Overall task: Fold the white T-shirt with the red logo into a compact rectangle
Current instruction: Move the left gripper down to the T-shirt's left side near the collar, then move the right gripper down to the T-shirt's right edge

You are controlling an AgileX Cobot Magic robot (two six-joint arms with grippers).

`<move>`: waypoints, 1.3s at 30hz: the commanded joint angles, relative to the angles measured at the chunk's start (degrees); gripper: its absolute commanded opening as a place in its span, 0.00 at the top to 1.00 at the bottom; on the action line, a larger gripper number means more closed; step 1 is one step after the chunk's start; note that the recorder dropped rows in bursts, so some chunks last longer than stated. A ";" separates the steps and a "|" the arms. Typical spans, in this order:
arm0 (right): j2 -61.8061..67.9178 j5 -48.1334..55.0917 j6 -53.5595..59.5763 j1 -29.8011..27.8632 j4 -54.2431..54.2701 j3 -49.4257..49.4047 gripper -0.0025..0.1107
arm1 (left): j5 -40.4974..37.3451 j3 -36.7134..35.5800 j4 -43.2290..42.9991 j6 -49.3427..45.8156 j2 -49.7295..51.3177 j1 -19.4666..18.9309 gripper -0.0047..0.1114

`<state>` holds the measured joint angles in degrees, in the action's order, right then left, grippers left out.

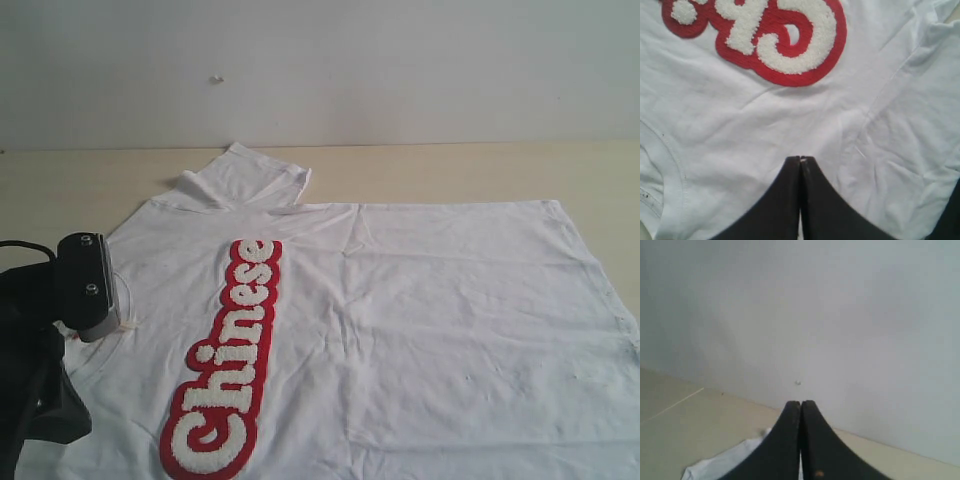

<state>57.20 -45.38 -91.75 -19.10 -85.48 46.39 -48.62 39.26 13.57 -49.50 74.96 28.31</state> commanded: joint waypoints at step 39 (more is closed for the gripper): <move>9.82 1.04 16.04 7.78 -14.46 0.30 0.98 | 0.99 0.26 0.84 -0.20 0.13 0.26 0.96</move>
<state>66.92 -44.82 -76.24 -11.34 -100.44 46.90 -47.90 39.26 13.71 -49.50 74.96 28.31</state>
